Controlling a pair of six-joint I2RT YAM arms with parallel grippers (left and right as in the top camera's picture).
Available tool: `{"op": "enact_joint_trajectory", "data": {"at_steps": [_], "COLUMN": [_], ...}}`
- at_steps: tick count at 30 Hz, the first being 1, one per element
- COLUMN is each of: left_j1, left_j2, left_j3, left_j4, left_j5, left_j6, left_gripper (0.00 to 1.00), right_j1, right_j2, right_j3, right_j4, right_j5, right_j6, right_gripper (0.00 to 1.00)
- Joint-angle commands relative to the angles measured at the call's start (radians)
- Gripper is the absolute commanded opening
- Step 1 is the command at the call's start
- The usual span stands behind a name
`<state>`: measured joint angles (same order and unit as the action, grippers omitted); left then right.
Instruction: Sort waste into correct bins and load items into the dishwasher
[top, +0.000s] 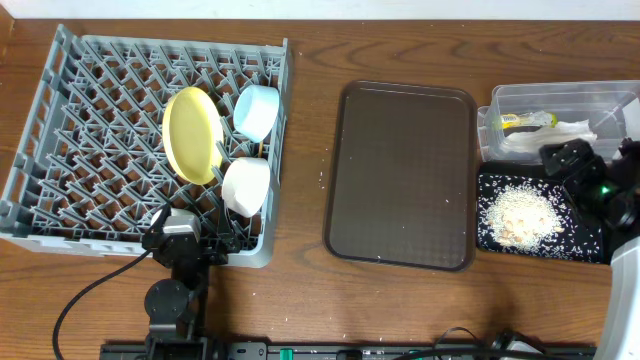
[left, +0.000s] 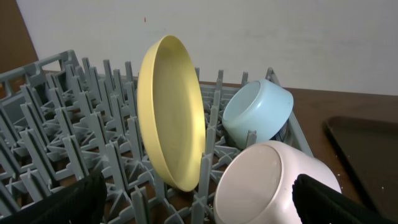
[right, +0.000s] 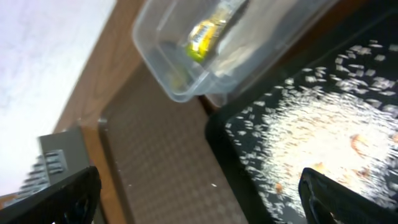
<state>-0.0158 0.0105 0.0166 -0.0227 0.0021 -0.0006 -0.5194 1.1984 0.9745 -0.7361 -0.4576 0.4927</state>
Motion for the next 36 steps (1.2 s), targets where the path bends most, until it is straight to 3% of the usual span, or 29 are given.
{"op": "enact_joint_trajectory", "data": {"at_steps": [1, 4, 7, 11, 14, 27, 36], "left_j1": [0.005, 0.005, 0.005, 0.005, 0.005, 0.005, 0.005], "left_j2": [0.000, 0.000, 0.000, 0.000, 0.000, 0.000, 0.000], "left_j3": [-0.013, -0.013, -0.013, -0.013, -0.013, -0.013, -0.013], "left_j4": [-0.049, -0.049, -0.049, -0.049, -0.049, -0.049, -0.049], "left_j5": [-0.010, -0.010, -0.010, -0.010, -0.010, -0.010, -0.010], "left_j6": [-0.005, -0.005, -0.005, -0.005, -0.005, -0.005, -0.005], "left_gripper": [0.97, 0.97, 0.97, 0.97, 0.97, 0.97, 0.97], "right_j1": [0.050, 0.167, 0.338, 0.517, 0.576, 0.543, 0.506], "right_j2": [-0.068, -0.166, -0.298, -0.476, -0.603, -1.065, -1.194], "right_j3": [-0.050, -0.142, -0.282, -0.457, -0.542, -0.766, -0.831], "right_j4": [-0.008, 0.050, 0.228, 0.452, 0.470, 0.471, 0.522], "right_j5": [0.170, 0.365, 0.581, 0.581, 0.497, 0.476, 0.475], "right_j6": [-0.038, -0.038, -0.078, -0.435, -0.619, -0.629, -0.628], "right_gripper": [0.99, 0.99, 0.99, 0.99, 0.99, 0.99, 0.99]}}
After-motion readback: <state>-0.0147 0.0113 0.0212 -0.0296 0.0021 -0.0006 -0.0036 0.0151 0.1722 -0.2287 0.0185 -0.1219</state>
